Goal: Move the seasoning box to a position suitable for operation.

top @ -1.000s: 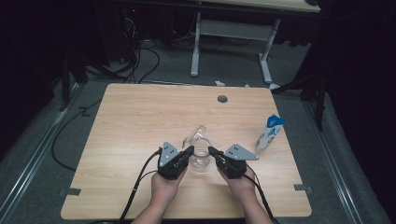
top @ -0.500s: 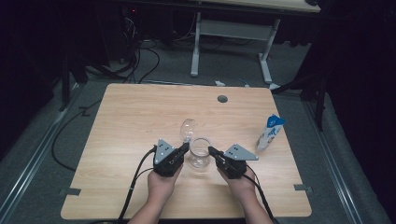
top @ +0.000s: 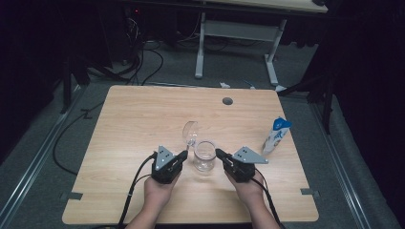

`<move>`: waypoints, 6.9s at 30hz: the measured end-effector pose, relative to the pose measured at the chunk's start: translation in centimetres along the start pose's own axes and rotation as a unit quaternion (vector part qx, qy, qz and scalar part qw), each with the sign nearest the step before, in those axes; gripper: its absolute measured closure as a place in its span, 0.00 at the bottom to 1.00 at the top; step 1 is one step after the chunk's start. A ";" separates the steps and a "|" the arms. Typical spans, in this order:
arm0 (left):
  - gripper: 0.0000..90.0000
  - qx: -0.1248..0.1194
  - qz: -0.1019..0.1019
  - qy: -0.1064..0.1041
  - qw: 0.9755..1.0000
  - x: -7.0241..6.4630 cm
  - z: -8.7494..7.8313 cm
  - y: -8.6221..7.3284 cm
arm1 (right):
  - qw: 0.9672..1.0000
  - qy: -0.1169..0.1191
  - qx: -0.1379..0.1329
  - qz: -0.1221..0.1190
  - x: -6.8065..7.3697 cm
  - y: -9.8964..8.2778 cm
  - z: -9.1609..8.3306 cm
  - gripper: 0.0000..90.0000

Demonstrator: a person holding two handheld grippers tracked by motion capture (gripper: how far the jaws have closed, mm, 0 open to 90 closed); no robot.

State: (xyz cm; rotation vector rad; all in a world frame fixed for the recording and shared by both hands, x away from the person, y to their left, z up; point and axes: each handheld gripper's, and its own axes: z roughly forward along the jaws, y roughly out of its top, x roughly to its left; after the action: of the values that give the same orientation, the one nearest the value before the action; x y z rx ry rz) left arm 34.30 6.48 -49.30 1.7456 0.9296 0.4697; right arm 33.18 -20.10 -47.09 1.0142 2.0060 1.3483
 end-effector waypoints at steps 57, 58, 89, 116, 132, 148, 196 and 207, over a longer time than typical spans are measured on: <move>0.64 0.028 0.017 0.043 0.999 6.7 -8.1 -5.7 | 0.958 -0.266 0.041 0.096 -10.6 -2.9 -5.0 0.47; 0.64 0.027 0.016 0.044 0.999 6.7 -8.1 -5.7 | 0.957 -0.270 0.043 0.095 -10.7 -2.8 -4.9 0.47; 0.63 0.020 0.016 0.053 0.998 6.8 -8.5 -5.9 | 0.949 -0.294 0.034 0.111 -12.6 -3.6 -6.8 0.96; 0.63 0.017 0.013 0.056 0.998 7.1 -8.5 -6.0 | 0.956 -0.268 0.031 0.118 -14.1 -3.1 -5.5 1.00; 0.63 0.013 0.010 0.051 0.999 7.1 -8.6 -6.0 | 0.986 -0.152 0.012 0.068 -8.9 -1.2 -6.3 1.00; 0.63 0.014 0.009 0.042 0.999 7.0 -8.4 -6.1 | 0.990 -0.074 0.093 0.071 -7.1 -0.7 -7.0 1.00; 0.57 -0.008 0.018 0.010 1.000 6.8 -8.6 -5.8 | 0.953 -0.016 0.303 0.024 -6.6 5.0 -5.3 1.00; 0.54 -0.016 0.022 -0.013 1.000 6.3 -8.6 -5.8 | 0.939 -0.008 0.343 0.025 -5.9 5.9 -5.2 1.00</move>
State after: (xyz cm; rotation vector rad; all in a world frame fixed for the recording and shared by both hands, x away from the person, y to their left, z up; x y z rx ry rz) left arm 30.12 17.48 -52.26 1.7418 0.8640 0.4869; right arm 34.53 -26.33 -39.60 1.3612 2.5126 0.6368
